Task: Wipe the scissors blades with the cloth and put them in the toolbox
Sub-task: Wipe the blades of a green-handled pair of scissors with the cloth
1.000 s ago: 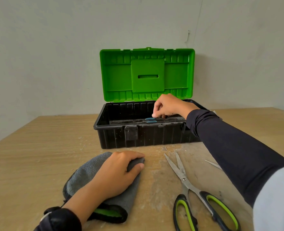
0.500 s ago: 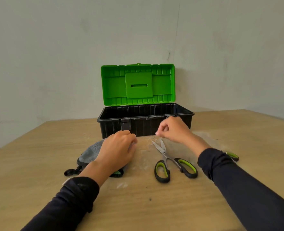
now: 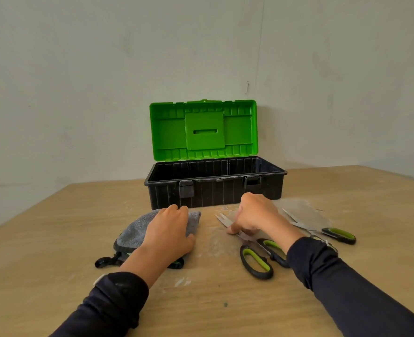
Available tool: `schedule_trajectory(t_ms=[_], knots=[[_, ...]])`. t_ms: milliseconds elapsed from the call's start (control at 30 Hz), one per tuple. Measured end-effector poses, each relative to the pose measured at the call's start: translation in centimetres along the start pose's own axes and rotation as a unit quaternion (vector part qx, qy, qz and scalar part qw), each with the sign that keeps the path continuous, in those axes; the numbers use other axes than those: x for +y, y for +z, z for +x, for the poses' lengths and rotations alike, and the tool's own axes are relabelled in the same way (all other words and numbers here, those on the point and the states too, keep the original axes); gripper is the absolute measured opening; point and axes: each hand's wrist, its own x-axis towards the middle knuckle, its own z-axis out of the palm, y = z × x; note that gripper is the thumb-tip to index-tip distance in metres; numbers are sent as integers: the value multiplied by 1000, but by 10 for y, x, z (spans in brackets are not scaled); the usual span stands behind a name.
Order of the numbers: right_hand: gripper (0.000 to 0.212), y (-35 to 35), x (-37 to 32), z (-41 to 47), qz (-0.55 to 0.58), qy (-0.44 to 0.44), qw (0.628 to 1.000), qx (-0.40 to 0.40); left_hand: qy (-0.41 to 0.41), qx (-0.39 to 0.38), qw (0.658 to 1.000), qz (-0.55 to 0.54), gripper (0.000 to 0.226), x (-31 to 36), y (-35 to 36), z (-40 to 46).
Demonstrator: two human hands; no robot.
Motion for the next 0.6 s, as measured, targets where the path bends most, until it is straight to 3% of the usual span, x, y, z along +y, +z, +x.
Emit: schedule_trajectory(t_ms=[167,400,600], knots=[[55,5,-2,6,59,6,998,-35,-14,1,1000,0,17,2,-2,2],[51,-6,-6,-3,-42,-3,997,-66,-31,-14,999,36,36,-1,1,5],[54,-7,-3,0,57,-24,991,-120,-52,-24,998,27,14,6,-3,6]])
